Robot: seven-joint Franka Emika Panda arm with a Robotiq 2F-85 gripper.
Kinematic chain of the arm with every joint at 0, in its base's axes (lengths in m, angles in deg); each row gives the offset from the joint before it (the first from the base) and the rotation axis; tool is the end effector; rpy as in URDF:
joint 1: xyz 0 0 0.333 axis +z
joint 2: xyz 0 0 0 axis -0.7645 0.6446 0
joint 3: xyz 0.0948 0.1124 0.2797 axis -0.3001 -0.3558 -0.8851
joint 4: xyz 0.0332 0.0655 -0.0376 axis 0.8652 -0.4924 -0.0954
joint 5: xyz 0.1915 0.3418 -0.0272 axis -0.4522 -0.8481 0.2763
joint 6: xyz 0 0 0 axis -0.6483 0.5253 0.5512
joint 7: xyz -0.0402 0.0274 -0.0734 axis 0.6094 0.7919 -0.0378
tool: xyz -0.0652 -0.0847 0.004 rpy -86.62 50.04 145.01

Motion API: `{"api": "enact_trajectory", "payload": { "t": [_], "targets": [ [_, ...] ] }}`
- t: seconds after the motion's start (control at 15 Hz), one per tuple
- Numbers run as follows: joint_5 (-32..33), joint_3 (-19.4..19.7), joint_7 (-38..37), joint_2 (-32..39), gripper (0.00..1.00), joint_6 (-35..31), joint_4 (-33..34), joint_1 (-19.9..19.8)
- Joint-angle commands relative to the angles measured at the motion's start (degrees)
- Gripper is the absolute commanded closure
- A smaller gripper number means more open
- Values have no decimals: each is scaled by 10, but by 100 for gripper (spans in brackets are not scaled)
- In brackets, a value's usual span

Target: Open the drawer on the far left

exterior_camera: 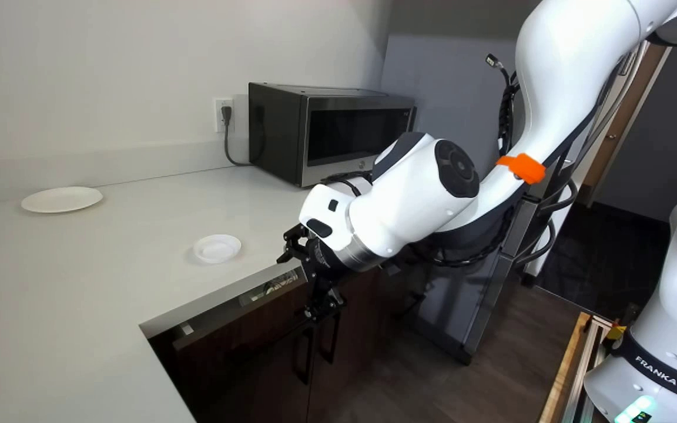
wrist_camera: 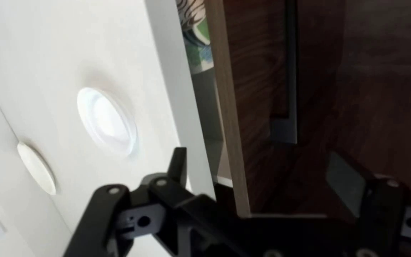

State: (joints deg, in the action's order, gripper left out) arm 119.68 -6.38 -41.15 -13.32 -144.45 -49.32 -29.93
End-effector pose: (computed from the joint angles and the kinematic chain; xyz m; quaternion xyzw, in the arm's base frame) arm 0.3923 0.3700 0.2708 0.6917 0.6363 0.2980 0.1669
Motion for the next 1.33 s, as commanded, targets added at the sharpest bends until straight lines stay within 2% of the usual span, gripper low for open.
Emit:
{"api": "enact_trajectory", "payload": {
  "t": [0.0, 0.33, 0.6, 0.93, 1.27],
  "targets": [
    [-18, 11, 23, 17, 0, -23, -18, -18],
    [-12, 18, 10, 34, 0, -2, -12, -24],
    [3, 23, 9, 64, 0, -8, 23, -25],
    [-53, 18, 44, 111, 0, -3, 48, -25],
    [-42, 20, 42, 147, 0, -4, 93, -23]
  ]
}}
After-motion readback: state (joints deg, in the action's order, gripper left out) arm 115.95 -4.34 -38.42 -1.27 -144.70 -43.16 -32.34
